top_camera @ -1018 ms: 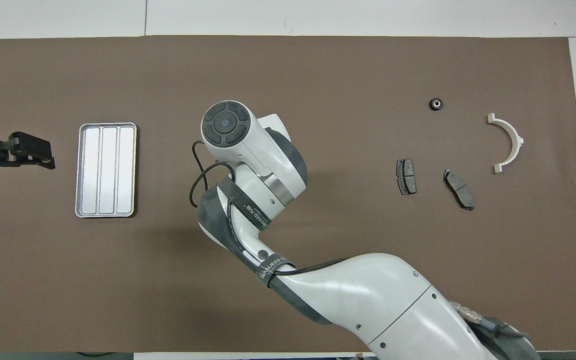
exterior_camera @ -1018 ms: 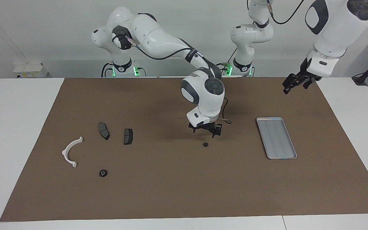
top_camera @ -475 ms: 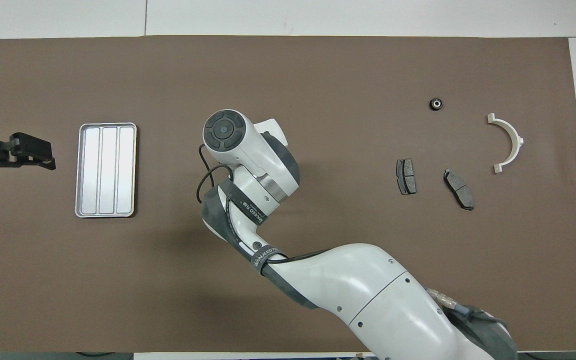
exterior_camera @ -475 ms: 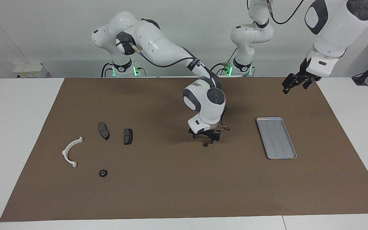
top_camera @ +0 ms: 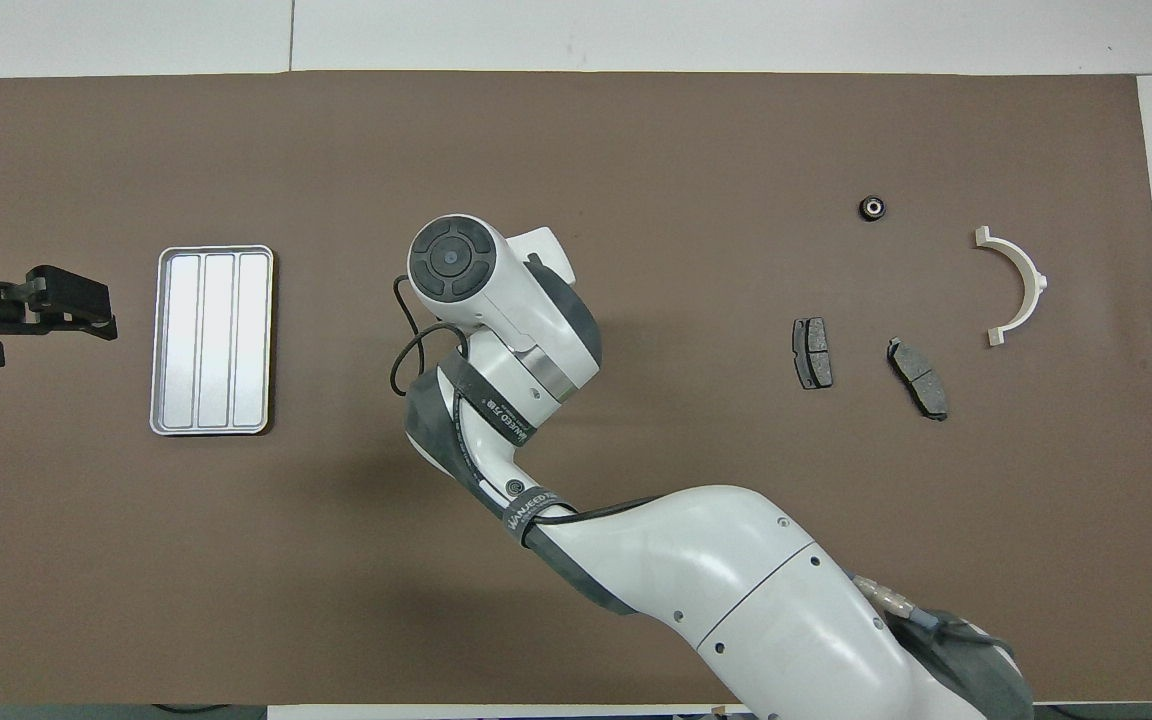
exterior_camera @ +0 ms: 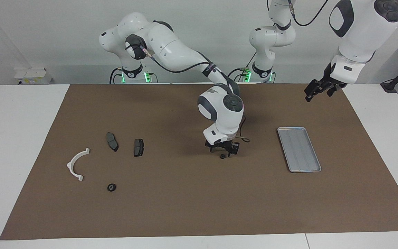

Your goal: Place bearing gear from tray to pile

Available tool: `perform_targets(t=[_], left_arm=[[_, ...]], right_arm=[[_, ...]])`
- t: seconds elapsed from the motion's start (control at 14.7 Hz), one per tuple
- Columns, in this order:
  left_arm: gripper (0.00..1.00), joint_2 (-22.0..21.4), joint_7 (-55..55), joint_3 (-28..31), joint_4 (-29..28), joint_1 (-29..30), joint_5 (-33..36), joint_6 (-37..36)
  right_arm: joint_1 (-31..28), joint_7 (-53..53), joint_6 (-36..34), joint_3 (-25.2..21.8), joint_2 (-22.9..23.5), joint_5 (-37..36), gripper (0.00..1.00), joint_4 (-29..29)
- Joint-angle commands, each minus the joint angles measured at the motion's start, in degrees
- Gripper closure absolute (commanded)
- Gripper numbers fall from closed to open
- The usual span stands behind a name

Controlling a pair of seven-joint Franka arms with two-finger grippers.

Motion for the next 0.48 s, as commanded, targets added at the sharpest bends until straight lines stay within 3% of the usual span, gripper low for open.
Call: perform_targets(t=[0.0, 0.27, 0.34, 0.41], left_arm=[[0.00, -0.76, 0.43, 0.33, -0.48, -1.30, -0.67, -0.18], [0.00, -0.93, 0.43, 0.06, -0.48, -1.39, -0.67, -0.10], [0.00, -0.93, 0.52, 0.15, -0.48, -1.30, -0.67, -0.10], [0.00, -1.02, 0.52, 0.06, -0.57, -1.13, -0.67, -0.18]], right_arm=[[0.77, 2.16, 0.60, -0.39, 1.38, -1.03, 0.14, 1.99], [0.77, 2.25, 0.78, -0.39, 1.21, -1.12, 0.27, 1.47], [0.77, 2.16, 0.78, -0.39, 1.21, -1.12, 0.36, 1.47], [0.77, 2.16, 0.60, -0.39, 1.21, -1.20, 0.52, 1.47]])
